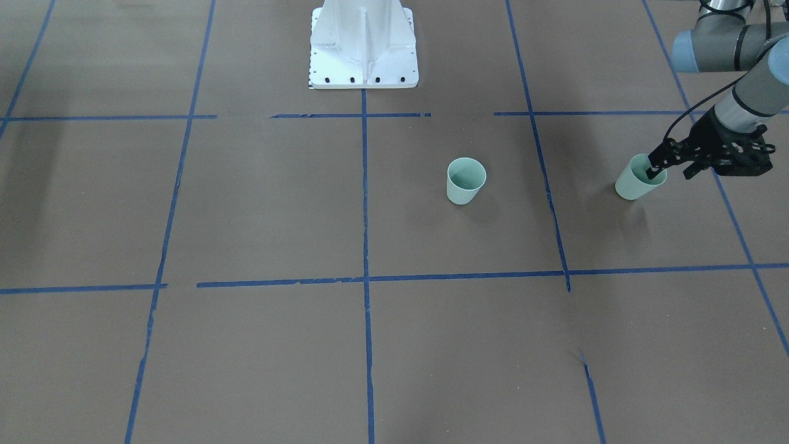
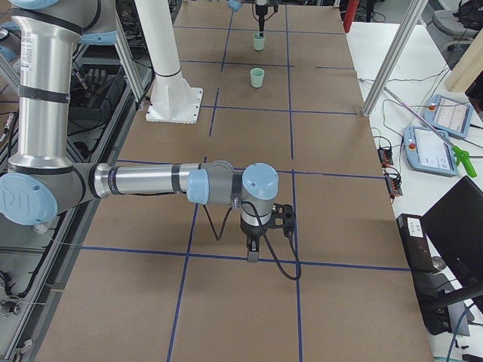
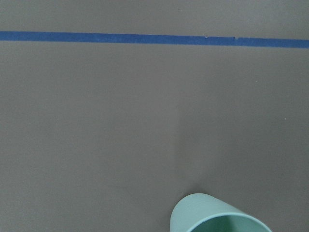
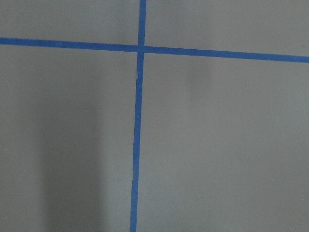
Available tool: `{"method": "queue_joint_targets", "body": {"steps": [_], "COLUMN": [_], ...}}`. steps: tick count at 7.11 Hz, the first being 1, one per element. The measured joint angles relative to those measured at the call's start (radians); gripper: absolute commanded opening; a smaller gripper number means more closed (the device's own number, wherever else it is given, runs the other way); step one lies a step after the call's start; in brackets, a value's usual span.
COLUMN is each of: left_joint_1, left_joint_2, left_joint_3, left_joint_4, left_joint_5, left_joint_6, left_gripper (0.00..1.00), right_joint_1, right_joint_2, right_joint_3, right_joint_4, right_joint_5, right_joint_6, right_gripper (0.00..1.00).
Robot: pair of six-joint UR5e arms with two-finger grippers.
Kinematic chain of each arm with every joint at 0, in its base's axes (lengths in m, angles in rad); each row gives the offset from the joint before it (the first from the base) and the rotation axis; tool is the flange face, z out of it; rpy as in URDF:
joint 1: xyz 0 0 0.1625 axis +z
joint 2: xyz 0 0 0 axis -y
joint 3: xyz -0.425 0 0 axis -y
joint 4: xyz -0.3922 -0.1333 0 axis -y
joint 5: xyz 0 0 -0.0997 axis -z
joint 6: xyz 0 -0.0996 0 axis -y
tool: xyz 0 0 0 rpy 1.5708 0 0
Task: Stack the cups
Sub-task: 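Lower the left gripper onto the outer pale green cup and grasp it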
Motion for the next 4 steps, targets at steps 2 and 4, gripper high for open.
{"method": "queue_joint_targets", "body": {"steps": [2,4], "left_joint_1": [0.013,0.013], "left_joint_2": [-0.001,-0.004], "left_joint_3": [0.001,-0.012], "left_joint_4": [0.009,0.013], "left_joint_5": [-0.023,-0.034], "left_joint_6": [-0.015,-0.019], "left_gripper": [0.00,0.00], "right_joint_1": [0.000,0.000], "right_joint_2": [0.000,0.000], "right_joint_3": [0.000,0.000], "right_joint_4": [0.000,0.000], "right_joint_5": [0.000,0.000], "right_joint_6": [0.000,0.000], "right_gripper": [1.00,1.00]}}
